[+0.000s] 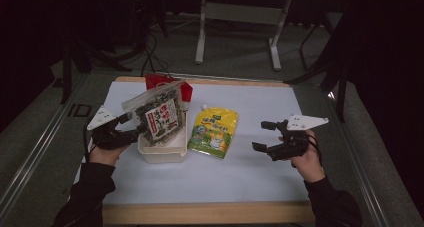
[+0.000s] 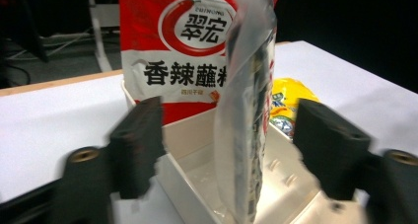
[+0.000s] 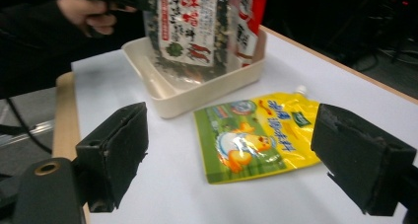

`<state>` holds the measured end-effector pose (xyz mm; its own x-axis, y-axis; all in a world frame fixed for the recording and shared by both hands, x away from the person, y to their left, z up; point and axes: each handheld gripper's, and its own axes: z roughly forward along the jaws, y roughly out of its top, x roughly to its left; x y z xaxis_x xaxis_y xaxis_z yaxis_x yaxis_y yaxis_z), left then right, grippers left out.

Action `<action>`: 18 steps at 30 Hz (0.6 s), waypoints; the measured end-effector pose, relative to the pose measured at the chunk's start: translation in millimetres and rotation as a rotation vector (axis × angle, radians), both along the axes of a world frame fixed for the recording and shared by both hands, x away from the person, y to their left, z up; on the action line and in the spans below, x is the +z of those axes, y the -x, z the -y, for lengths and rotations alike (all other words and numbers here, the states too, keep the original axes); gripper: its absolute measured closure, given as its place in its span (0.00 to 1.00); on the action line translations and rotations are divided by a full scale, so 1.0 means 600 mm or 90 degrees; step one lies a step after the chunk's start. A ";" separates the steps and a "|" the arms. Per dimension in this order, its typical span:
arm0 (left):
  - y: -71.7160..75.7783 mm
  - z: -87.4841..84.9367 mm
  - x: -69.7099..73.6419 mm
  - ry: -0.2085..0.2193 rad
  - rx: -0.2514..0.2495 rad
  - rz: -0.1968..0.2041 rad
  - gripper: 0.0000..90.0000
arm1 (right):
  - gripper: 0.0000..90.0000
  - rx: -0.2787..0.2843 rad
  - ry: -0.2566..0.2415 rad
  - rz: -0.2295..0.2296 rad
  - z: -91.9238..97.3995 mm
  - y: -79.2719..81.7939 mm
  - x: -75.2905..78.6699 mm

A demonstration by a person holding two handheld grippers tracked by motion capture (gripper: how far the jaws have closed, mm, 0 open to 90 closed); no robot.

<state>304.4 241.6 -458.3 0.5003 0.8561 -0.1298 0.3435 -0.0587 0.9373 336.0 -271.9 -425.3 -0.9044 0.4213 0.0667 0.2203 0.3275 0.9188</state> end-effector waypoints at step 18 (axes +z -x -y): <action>0.101 0.035 -0.009 0.026 -0.042 0.036 0.03 | 0.21 -0.029 0.014 -0.012 -0.022 -0.008 -0.018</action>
